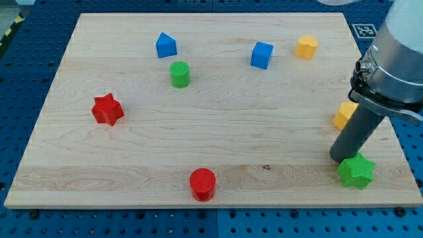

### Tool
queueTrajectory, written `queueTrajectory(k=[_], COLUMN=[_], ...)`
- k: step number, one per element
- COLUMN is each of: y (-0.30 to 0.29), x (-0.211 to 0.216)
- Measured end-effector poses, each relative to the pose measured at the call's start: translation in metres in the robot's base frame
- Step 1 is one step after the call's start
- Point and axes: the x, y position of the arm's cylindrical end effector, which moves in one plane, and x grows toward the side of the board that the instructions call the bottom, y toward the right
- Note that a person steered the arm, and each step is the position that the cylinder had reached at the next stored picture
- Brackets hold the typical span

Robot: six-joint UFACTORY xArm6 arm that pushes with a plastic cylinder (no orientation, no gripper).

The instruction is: Slide yellow hexagon above the green star

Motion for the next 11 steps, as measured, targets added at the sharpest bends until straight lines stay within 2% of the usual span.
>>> queueTrajectory(k=[1,3,4,6,7,8,10,11], y=[0.0,-0.021,-0.021,-0.021,-0.005,0.038,0.04,0.035], x=[0.0,-0.059,-0.061,-0.129,-0.129,-0.129,-0.123,-0.086])
